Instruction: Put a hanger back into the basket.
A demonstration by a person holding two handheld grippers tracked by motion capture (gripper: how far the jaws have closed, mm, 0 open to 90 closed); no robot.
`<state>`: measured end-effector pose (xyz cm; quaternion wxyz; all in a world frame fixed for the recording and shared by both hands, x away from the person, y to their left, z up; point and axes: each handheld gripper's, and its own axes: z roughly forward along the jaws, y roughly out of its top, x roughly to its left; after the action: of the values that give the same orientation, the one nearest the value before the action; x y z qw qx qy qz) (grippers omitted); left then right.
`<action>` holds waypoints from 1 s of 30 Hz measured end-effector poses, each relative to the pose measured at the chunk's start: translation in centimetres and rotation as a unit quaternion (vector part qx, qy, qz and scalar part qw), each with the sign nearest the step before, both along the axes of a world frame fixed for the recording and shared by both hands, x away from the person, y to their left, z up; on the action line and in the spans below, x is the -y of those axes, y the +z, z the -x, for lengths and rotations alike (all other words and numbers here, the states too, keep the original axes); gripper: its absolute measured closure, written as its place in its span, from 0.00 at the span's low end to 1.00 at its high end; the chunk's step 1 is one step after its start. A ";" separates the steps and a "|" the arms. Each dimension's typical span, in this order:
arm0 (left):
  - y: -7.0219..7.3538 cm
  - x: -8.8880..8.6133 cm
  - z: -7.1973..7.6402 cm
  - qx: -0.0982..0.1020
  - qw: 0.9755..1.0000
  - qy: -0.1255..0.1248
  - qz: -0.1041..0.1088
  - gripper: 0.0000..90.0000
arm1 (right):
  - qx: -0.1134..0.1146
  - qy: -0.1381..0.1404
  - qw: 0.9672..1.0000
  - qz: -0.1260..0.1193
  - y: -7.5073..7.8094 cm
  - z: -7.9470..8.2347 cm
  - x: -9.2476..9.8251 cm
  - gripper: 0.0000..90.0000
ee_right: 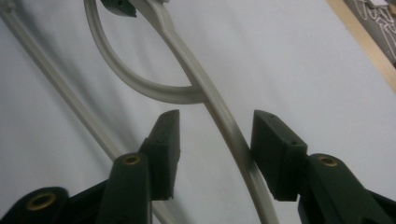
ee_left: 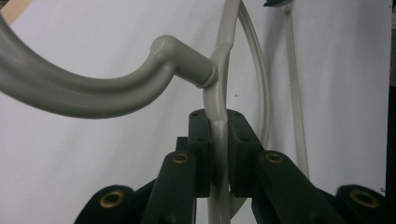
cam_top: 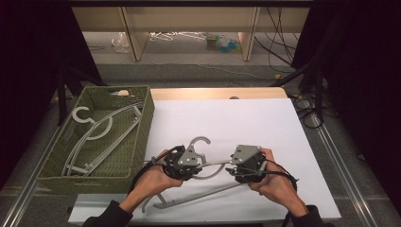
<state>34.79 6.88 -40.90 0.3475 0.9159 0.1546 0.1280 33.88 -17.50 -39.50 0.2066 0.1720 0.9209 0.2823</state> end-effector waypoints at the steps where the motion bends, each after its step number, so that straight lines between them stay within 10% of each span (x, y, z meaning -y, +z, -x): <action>1: 0.1 -0.2 -0.1 -0.002 1.000 0.004 0.005 0.91 | -0.003 -0.001 1.000 -0.003 0.2 0.0 0.1 0.57; 15: 1.4 -2.5 -1.0 0.004 0.999 0.050 0.023 0.91 | 0.030 -0.046 0.992 -0.117 1.5 0.5 1.0 0.41; 30: 3.4 -3.9 -1.4 0.002 0.995 0.078 0.059 0.91 | -0.027 -0.084 0.983 -0.162 -1.8 2.4 3.1 0.30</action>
<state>36.24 10.74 -37.53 0.3901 0.8788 0.2320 0.1471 31.44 -20.57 -41.30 0.1736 0.2876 0.8506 0.4046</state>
